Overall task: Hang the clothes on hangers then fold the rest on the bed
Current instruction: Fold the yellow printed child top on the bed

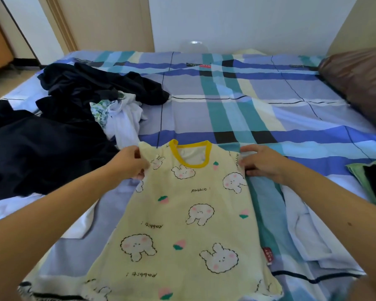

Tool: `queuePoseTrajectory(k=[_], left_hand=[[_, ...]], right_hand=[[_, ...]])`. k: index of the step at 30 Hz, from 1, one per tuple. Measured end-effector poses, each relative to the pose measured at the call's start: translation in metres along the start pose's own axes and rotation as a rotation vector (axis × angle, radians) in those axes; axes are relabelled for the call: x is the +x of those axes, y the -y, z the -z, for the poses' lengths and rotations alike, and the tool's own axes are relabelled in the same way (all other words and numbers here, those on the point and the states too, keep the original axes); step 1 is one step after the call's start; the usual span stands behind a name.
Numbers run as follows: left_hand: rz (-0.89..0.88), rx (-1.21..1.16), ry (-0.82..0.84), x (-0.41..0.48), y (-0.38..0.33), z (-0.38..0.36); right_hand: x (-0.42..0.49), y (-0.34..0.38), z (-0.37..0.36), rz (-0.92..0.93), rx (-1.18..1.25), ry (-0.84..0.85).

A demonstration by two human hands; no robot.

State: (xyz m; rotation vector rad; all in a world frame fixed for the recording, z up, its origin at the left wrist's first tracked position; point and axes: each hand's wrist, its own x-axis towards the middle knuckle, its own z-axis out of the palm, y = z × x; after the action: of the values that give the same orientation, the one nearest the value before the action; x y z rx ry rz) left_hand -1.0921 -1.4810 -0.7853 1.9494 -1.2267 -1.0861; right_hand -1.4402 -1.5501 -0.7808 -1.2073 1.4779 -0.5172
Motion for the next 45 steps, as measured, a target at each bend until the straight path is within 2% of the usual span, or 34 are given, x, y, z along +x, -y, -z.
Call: queuePoseTrajectory(k=[5,7,10,13,19,23,26,28,30,33,36,39,41,45], left_hand=[[-0.013,-0.045,0.283,0.004,-0.011,0.001],[-0.047,-0.046,0.217,0.004,-0.015,0.007],[-0.105,-0.177,0.098,0.000,-0.021,0.017],[-0.064,-0.281,0.019,-0.004,-0.020,0.028],[-0.122,0.115,-0.290,-0.007,-0.007,0.056],[-0.040,0.330,-0.300,-0.010,-0.001,0.064],[0.001,0.649,-0.328,-0.012,-0.003,0.059],[-0.122,0.765,-0.445,-0.013,-0.007,0.049],[-0.384,0.751,-0.501,-0.017,-0.015,0.029],[-0.643,0.717,-0.375,-0.036,-0.023,-0.014],[-0.758,0.649,-0.140,-0.064,-0.021,-0.065],[-0.862,0.640,0.037,-0.089,-0.013,-0.106],[-0.884,0.657,0.163,-0.101,-0.008,-0.124],[-0.918,0.783,0.354,-0.121,0.005,-0.147]], right_hand=[[0.002,0.002,0.000,0.010,-0.148,0.157],[-0.002,0.004,0.006,0.019,-0.088,0.156],[-0.008,0.006,0.017,0.051,0.057,0.128],[-0.015,0.005,0.027,0.058,0.202,0.117],[-0.024,0.004,0.048,-0.041,0.210,0.122],[-0.029,-0.001,0.057,-0.083,0.049,-0.026],[-0.030,-0.008,0.059,-0.084,0.014,-0.100],[-0.034,-0.008,0.057,-0.078,0.024,-0.078],[-0.033,-0.010,0.061,-0.045,-0.027,-0.066],[-0.032,-0.012,0.063,0.050,-0.221,-0.022],[-0.029,-0.020,0.062,0.088,-0.400,0.009],[-0.026,-0.026,0.056,0.168,-0.544,-0.046],[-0.022,-0.027,0.055,0.184,-0.515,-0.121],[-0.020,-0.022,0.059,0.061,-0.177,-0.288]])
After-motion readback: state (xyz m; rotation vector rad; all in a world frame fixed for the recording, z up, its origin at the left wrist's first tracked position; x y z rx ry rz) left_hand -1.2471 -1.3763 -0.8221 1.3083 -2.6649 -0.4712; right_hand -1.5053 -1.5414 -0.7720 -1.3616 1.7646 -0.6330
